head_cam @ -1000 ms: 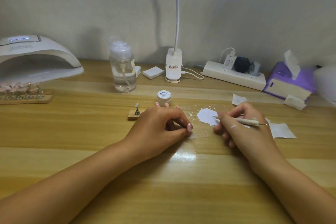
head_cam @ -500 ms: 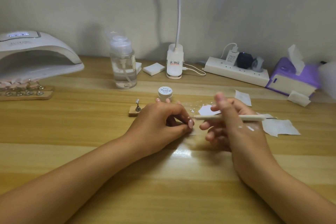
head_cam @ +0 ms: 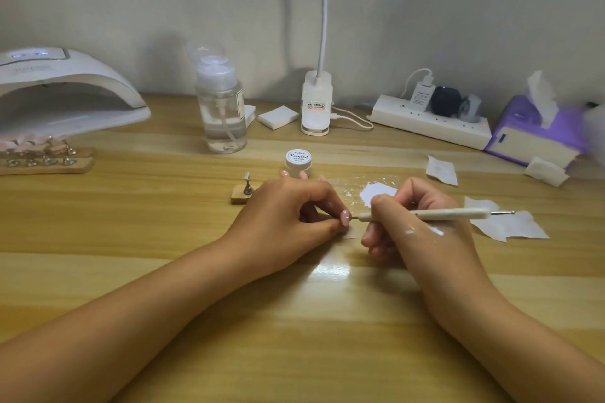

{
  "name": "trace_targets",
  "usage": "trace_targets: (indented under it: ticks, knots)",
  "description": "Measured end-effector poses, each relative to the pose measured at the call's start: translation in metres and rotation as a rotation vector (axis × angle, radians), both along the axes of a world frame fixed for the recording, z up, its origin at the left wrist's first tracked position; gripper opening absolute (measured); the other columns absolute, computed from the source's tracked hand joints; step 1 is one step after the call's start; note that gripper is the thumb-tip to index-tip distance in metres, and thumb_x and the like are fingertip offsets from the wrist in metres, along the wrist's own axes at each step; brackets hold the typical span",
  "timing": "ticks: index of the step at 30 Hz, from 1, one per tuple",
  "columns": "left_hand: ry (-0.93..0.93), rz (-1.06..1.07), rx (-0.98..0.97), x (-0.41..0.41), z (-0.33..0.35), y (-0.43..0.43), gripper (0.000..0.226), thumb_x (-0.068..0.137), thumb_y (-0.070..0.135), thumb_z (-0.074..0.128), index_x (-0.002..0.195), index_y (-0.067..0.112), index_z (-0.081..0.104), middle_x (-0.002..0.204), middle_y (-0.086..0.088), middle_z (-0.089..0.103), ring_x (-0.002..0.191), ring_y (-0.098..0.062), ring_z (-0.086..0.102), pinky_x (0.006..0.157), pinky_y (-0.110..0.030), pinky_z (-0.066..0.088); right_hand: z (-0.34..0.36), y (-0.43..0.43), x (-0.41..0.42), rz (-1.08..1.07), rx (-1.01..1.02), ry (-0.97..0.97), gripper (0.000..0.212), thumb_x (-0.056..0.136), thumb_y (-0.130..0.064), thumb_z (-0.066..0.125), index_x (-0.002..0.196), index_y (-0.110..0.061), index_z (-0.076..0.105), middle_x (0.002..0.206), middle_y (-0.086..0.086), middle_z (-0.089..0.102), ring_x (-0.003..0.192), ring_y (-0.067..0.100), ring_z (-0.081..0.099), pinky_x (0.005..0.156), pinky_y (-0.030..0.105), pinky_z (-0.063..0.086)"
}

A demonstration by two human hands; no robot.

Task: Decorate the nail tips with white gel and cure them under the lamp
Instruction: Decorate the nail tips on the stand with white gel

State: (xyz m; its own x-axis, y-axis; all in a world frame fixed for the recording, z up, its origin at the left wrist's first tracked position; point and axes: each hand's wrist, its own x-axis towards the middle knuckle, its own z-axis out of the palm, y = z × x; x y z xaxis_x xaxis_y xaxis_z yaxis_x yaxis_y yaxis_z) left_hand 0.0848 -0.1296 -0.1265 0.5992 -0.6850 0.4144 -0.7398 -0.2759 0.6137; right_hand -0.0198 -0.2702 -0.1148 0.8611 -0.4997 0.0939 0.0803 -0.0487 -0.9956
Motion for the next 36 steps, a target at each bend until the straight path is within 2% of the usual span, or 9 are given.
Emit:
trace_targets:
  ticks: [4, 10, 16, 19, 23, 27, 32, 35, 36]
  knots:
    - [0.002, -0.005, -0.001, 0.0009, -0.0003, -0.0005, 0.020, 0.081, 0.018, 0.078, 0.077, 0.035, 0.069, 0.058, 0.038, 0.058, 0.058, 0.001, 0.060, 0.086, 0.005, 0.024, -0.0002, -0.0003, 0.0015, 0.025, -0.026, -0.003, 0.039, 0.084, -0.007, 0.065, 0.052, -0.026, 0.054, 0.054, 0.012, 0.067, 0.046, 0.014, 0.061, 0.046, 0.021, 0.050]
    - [-0.002, 0.000, -0.003, 0.0007, -0.0005, -0.0003, 0.013, 0.081, 0.018, 0.078, 0.079, 0.030, 0.072, 0.058, 0.039, 0.056, 0.067, -0.004, 0.068, 0.088, 0.008, 0.021, 0.0005, 0.0007, 0.0019, 0.030, -0.033, -0.019, 0.034, 0.081, -0.009, 0.064, 0.053, -0.025, 0.055, 0.055, 0.014, 0.067, 0.047, 0.014, 0.061, 0.046, 0.020, 0.049]
    - [0.002, 0.005, -0.011, 0.0005, -0.0013, -0.0009, 0.013, 0.081, 0.017, 0.078, 0.078, 0.028, 0.071, 0.055, 0.039, 0.055, 0.054, 0.007, 0.057, 0.095, 0.006, 0.015, 0.0015, 0.0015, 0.0018, 0.036, -0.046, -0.015, 0.036, 0.083, -0.008, 0.065, 0.053, -0.026, 0.056, 0.056, 0.014, 0.067, 0.047, 0.015, 0.062, 0.046, 0.022, 0.050]
    - [0.006, -0.003, -0.018, 0.0008, -0.0017, -0.0012, 0.014, 0.081, 0.017, 0.078, 0.078, 0.029, 0.070, 0.056, 0.039, 0.056, 0.054, 0.006, 0.057, 0.091, 0.005, 0.023, 0.0017, 0.0011, 0.0018, 0.033, -0.049, -0.016, 0.039, 0.084, -0.005, 0.065, 0.052, -0.026, 0.055, 0.055, 0.014, 0.067, 0.046, 0.015, 0.061, 0.046, 0.022, 0.050]
    - [0.014, -0.005, -0.025, 0.0008, -0.0015, -0.0011, 0.017, 0.081, 0.017, 0.078, 0.077, 0.032, 0.070, 0.058, 0.038, 0.057, 0.055, 0.007, 0.058, 0.093, -0.001, 0.028, 0.0017, 0.0008, 0.0020, 0.029, -0.032, -0.015, 0.025, 0.075, -0.020, 0.067, 0.055, -0.026, 0.054, 0.055, 0.013, 0.067, 0.047, 0.014, 0.061, 0.047, 0.022, 0.050]
    - [0.012, -0.006, -0.026, 0.0009, -0.0013, -0.0012, 0.018, 0.081, 0.017, 0.078, 0.077, 0.032, 0.069, 0.058, 0.038, 0.057, 0.055, 0.006, 0.058, 0.090, 0.002, 0.027, -0.0004, -0.0002, 0.0022, 0.028, -0.043, -0.018, 0.037, 0.083, -0.010, 0.068, 0.054, -0.026, 0.053, 0.055, 0.013, 0.068, 0.047, 0.015, 0.061, 0.047, 0.022, 0.051]
    - [0.016, -0.014, -0.025, 0.0005, -0.0019, -0.0011, 0.017, 0.081, 0.018, 0.078, 0.077, 0.032, 0.069, 0.057, 0.038, 0.057, 0.054, 0.007, 0.057, 0.092, -0.004, 0.032, -0.0011, 0.0001, 0.0021, 0.038, -0.043, -0.005, 0.020, 0.071, -0.022, 0.063, 0.053, -0.026, 0.054, 0.056, 0.012, 0.068, 0.047, 0.014, 0.062, 0.047, 0.022, 0.051]
    - [0.009, -0.012, -0.026, 0.0005, -0.0015, -0.0011, 0.018, 0.081, 0.018, 0.077, 0.078, 0.033, 0.069, 0.057, 0.039, 0.056, 0.055, 0.007, 0.057, 0.088, 0.003, 0.027, -0.0009, -0.0009, 0.0021, 0.027, -0.031, -0.016, 0.024, 0.074, -0.020, 0.066, 0.054, -0.026, 0.053, 0.055, 0.012, 0.067, 0.046, 0.014, 0.061, 0.047, 0.022, 0.050]
    - [0.014, -0.015, -0.025, 0.0004, -0.0014, -0.0010, 0.018, 0.081, 0.018, 0.077, 0.078, 0.033, 0.068, 0.057, 0.039, 0.056, 0.055, 0.007, 0.057, 0.087, 0.001, 0.030, -0.0011, -0.0012, 0.0024, 0.025, -0.037, -0.017, 0.030, 0.078, -0.016, 0.068, 0.054, -0.026, 0.053, 0.055, 0.012, 0.068, 0.046, 0.015, 0.061, 0.047, 0.022, 0.050]
